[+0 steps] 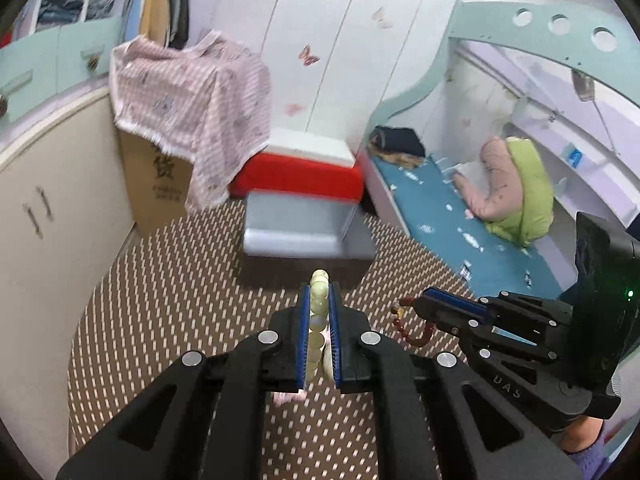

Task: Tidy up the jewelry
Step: 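Carry both bracelets into the grey metal box and open both tools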

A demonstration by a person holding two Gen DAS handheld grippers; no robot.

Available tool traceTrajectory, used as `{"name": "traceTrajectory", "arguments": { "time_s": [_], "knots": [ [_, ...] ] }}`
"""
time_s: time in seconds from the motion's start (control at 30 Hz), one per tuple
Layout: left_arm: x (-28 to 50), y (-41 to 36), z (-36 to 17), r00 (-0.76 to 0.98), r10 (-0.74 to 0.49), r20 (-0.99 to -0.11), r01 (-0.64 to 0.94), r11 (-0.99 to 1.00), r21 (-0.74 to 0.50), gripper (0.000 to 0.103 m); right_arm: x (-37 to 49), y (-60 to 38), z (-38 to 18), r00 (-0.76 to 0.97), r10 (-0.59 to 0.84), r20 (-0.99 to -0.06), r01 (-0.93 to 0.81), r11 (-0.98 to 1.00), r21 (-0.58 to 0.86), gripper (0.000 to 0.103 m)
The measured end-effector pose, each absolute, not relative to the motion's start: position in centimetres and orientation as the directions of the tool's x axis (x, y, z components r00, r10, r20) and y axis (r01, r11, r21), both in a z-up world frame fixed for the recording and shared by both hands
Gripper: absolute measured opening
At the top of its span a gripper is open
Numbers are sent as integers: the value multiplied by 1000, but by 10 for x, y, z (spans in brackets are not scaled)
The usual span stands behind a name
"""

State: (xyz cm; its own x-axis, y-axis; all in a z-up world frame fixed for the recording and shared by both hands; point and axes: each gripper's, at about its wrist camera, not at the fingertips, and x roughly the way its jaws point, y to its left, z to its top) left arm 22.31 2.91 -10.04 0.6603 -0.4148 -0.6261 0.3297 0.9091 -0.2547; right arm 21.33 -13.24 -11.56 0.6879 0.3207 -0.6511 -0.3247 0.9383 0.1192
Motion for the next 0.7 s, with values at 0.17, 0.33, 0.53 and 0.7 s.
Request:
{"name": "traceTrajectory", "arguments": {
  "time_s": [0.17,0.33,0.53,0.7],
  "knots": [
    [260,19,-77,655,-450,-608,362,892,-270,8,242,-145,-81,733,315,-603,-309,944,117,8],
    [304,8,-79,632,-434,-642,348,899,-265,8,283,-150,-68,743,324,-585,-298,944,143,8],
    [343,2,-106,593,-385,-707,306,920,-244,8,326,-147,-91,713,325,-621,-281,944,173,8],
    [357,0,-134,552,-352,-756,287,931,-223,8,343,-141,-122,669,328,-667,-274,943,190,8]
  ]
}}
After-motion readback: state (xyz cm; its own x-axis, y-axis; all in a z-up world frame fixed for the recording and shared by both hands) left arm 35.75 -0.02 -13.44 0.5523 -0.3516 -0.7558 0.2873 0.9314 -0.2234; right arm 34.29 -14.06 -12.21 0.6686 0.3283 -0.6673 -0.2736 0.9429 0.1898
